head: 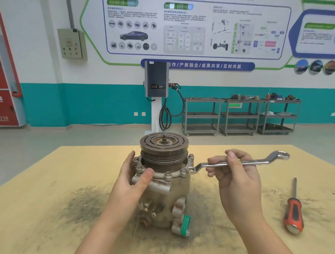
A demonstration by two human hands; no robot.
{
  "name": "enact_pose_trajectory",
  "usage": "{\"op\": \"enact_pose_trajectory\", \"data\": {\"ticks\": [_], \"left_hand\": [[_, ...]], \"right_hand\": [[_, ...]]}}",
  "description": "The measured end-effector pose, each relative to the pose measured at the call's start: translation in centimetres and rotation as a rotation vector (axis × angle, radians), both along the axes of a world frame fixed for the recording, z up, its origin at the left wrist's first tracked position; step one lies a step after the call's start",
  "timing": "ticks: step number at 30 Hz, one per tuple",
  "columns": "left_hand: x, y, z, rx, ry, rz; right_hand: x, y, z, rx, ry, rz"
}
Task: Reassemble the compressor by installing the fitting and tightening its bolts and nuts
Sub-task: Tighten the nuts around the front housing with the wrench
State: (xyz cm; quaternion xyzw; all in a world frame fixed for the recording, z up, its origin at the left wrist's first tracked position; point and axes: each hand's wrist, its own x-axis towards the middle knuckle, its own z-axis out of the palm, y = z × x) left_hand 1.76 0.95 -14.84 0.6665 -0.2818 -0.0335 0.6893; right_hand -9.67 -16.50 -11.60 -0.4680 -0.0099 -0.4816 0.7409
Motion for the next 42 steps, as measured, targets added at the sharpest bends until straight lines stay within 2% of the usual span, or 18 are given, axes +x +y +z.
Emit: {"op": "enact_pose_trajectory", "data": {"ticks": [7, 12, 17, 21, 25, 29, 32, 35, 38, 42], "left_hand": [[-3.1, -2.4, 0.1, 0.210, -0.154, 0.277], [-3.6, -2.7, -0.4, 0.182, -0.214, 0.376], [-3.4, -3.0, -0.5, 0.148, -0.271, 0.388], [-3.3, -3.3, -0.7, 0.129, -0.253, 0.411], [-3.3, -3.9, -0.9, 0.135, -0.216, 0.491], [-3.4, -4.0, -0.8, 0.131, -0.192, 0.512], [-3.7, -4.1, -0.7, 0.120, -0.181, 0.506], [-4.0, -4.2, -0.5, 0.104, -0.177, 0.487], [-4.0, -4.1, -0.4, 0.083, -0.198, 0.474], [-3.6, -3.9, -0.6, 0.059, -0.198, 0.459]], "right_hand": [[0.4, 0.0, 0.0, 0.040, 0.053, 0.122], [0.7, -0.4, 0.0, 0.098, 0.104, 0.199], [2.0, -1.2, 0.9, 0.269, 0.244, 0.390], [2.4, -1.9, 1.7, 0.204, 0.243, 0.412], [2.1, -1.4, 1.5, 0.154, 0.200, 0.297], [1.0, 1.3, 0.1, 0.093, 0.061, 0.009], [0.1, 3.9, -1.0, -0.087, -0.049, -0.264], [-0.2, 5.4, -1.4, -0.185, -0.030, -0.428], [-0.3, 6.0, -2.0, -0.314, -0.001, -0.520], [-0.7, 6.6, -1.5, -0.432, 0.010, -0.505]]}}
